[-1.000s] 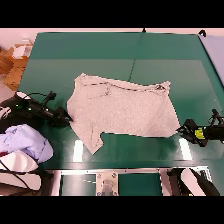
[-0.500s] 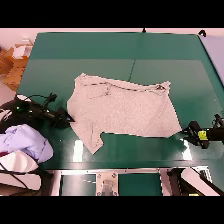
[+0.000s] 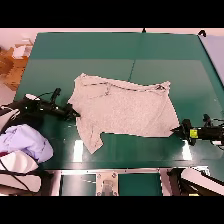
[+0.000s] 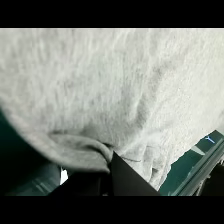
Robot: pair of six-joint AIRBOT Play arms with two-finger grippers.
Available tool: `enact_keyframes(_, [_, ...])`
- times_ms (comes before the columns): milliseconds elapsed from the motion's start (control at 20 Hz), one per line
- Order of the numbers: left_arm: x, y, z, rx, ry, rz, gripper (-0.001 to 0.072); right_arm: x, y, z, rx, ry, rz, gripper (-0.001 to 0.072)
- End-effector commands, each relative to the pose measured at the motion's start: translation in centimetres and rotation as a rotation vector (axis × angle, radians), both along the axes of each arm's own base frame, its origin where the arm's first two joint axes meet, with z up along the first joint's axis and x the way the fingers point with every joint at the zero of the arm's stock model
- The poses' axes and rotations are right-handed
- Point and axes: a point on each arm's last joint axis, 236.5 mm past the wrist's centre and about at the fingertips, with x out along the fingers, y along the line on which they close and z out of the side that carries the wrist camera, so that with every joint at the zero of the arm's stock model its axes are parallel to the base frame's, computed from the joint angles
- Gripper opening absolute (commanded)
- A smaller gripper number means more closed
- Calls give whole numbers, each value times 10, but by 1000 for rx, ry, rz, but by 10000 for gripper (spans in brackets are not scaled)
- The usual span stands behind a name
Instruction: Fold the shirts.
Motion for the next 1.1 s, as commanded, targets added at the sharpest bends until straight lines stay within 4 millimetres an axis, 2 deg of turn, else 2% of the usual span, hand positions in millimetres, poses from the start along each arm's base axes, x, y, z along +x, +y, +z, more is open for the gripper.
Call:
enact_keyframes(0, [16, -8, 39, -24, -87, -47, 19, 28, 7, 25, 63, -119, 12, 12])
enact_keyframes(50, [25, -7, 65, -30, -146, -63, 19, 39, 2, 42, 58, -163, 25, 11])
enact_keyframes(150, [39, 0, 125, -2, -288, -74, 19, 72, -13, 100, 21, -317, 47, 11])
enact_keyframes(250, [52, 1, 212, 30, -502, -67, 19, 110, -23, 196, -52, -573, 49, 11])
enact_keyframes(350, [48, -2, 308, 45, -741, -59, 19, 126, -19, 304, -141, -844, 60, 11])
enact_keyframes(400, [40, -3, 360, 59, -872, -48, 19, 124, -13, 360, -209, -976, 78, 11])
enact_keyframes(500, [8, -5, 455, 96, -1132, -39, 20, 107, 3, 454, -396, -1185, 110, 11])
enact_keyframes(550, [-15, -7, 500, 116, -1260, -31, 20, 95, 13, 493, -485, -1271, 117, 11])
enact_keyframes(600, [-38, -9, 536, 129, -1366, -23, 21, 80, 23, 530, -574, -1354, 120, 11])
enact_keyframes(650, [-62, -11, 568, 140, -1461, -21, 21, 68, 31, 558, -652, -1415, 118, 11])
enact_keyframes(750, [-96, -14, 606, 148, -1570, -9, 21, 45, 46, 597, -780, -1499, 119, 11])
enact_keyframes(850, [-111, -14, 622, 159, -1601, 6, 21, 37, 47, 605, -856, -1492, 123, 12])
enact_keyframes(950, [-100, -2, 611, 215, -1545, 45, 21, 39, 40, 591, -868, -1426, 125, 11])
enact_keyframes(1050, [-74, 18, 581, 294, -1424, 91, 21, 50, 31, 567, -821, -1369, 124, 11])
